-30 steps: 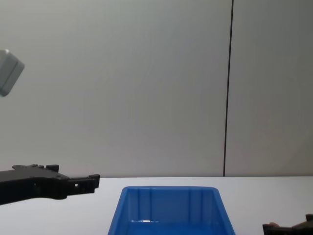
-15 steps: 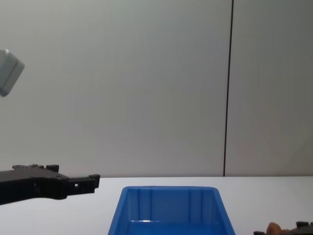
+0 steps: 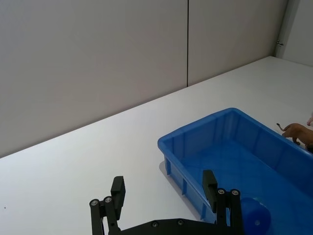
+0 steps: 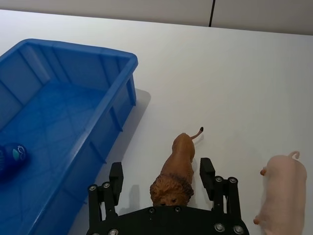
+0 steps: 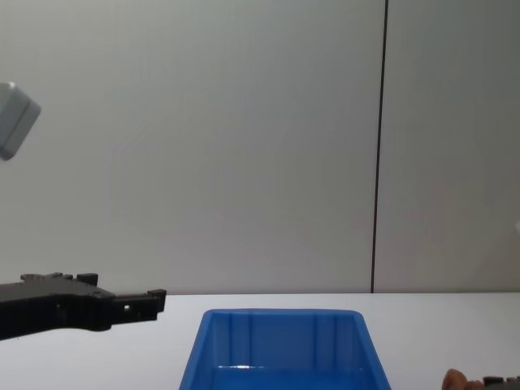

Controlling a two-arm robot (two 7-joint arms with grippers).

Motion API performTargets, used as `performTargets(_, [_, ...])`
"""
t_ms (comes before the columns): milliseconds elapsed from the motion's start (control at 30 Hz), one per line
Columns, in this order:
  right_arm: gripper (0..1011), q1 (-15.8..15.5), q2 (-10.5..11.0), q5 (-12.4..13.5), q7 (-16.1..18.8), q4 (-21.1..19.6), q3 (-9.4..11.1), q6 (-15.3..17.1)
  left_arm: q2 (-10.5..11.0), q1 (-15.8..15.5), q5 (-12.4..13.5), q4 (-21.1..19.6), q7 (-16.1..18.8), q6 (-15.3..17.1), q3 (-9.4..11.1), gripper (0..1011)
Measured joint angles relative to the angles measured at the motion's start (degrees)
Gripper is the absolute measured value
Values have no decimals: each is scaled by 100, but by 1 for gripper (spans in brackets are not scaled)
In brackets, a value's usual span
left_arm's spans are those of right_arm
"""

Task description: Pick up the two dolls from the table and place them into the box.

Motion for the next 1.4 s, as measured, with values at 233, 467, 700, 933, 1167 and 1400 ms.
performTargets(233, [832, 4, -25, 22, -30, 20, -5, 13, 0, 0, 0, 0, 0, 0, 0, 1001])
performTargets(467, [607, 7, -36, 33, -43, 31, -9, 19, 0, 0, 0, 0, 0, 0, 0, 1001])
performTargets(700, [419, 10, -42, 38, -51, 35, -11, 23, 0, 0, 0, 0, 0, 0, 0, 1001])
performTargets(933, [412, 10, -43, 38, -52, 37, -11, 17, 0, 0, 0, 0, 0, 0, 0, 1001])
performTargets(1167, [412, -25, -11, -27, -46, -18, 2, -175, 0, 0, 0, 0, 0, 0, 0, 1001])
performTargets(1400, [412, -53, 34, -156, -35, -147, 23, -462, 0, 0, 0, 0, 0, 0, 0, 1001])
